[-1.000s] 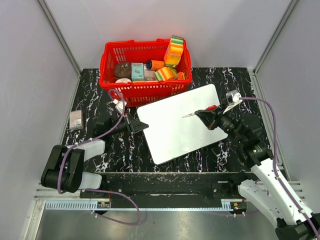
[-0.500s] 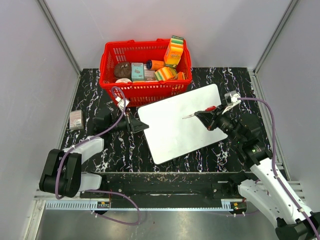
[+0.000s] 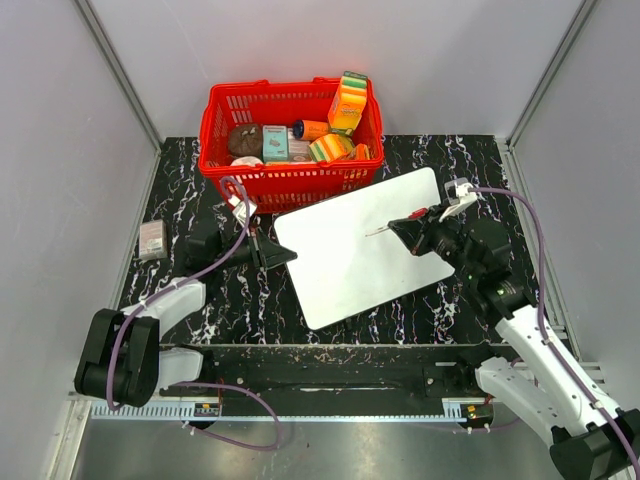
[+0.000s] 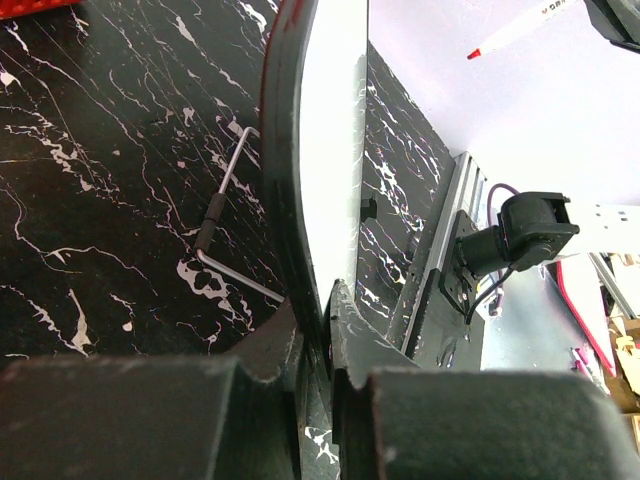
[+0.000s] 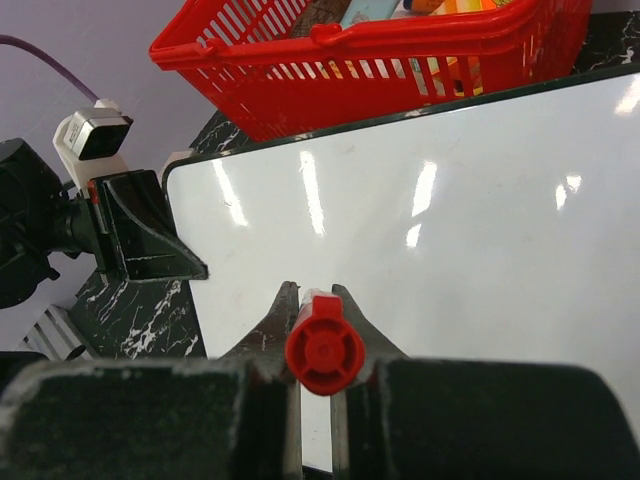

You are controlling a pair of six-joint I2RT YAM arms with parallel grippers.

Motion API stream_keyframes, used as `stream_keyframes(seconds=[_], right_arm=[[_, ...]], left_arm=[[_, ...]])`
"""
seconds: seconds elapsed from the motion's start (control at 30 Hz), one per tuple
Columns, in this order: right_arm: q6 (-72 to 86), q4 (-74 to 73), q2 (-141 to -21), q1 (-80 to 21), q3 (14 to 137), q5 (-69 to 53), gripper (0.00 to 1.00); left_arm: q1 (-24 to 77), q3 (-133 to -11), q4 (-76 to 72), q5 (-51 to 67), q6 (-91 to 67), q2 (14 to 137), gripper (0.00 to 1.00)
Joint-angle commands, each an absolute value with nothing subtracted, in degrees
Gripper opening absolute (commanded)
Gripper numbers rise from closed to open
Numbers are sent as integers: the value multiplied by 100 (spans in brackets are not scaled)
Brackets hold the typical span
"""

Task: Write a sentence on the whiteboard
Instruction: Write on the whiteboard with the whiteboard marker without the cap.

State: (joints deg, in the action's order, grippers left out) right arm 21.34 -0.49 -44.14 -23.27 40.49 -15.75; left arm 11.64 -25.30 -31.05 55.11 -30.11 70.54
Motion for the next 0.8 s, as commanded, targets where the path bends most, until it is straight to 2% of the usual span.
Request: stream_keyframes(seconds=[0.0, 0.2, 0.47, 0.77], right_arm=[[2311, -123, -4324, -2355, 4359, -1169, 0], [2092, -307, -4184, -2355, 4429, -783, 0], [2610, 147, -4631, -2356, 4325, -967, 0], [2681, 255, -4562, -2355, 4306, -904, 0]], left_arm=[[1230, -2338, -3032, 5467, -1977, 6996, 0], [1230, -2250, -2944, 5388, -1943, 6698, 0], [1336, -2048, -3033, 5134, -1828, 6601, 0], [1345, -2118, -2971, 5098, -1793, 6724, 0]])
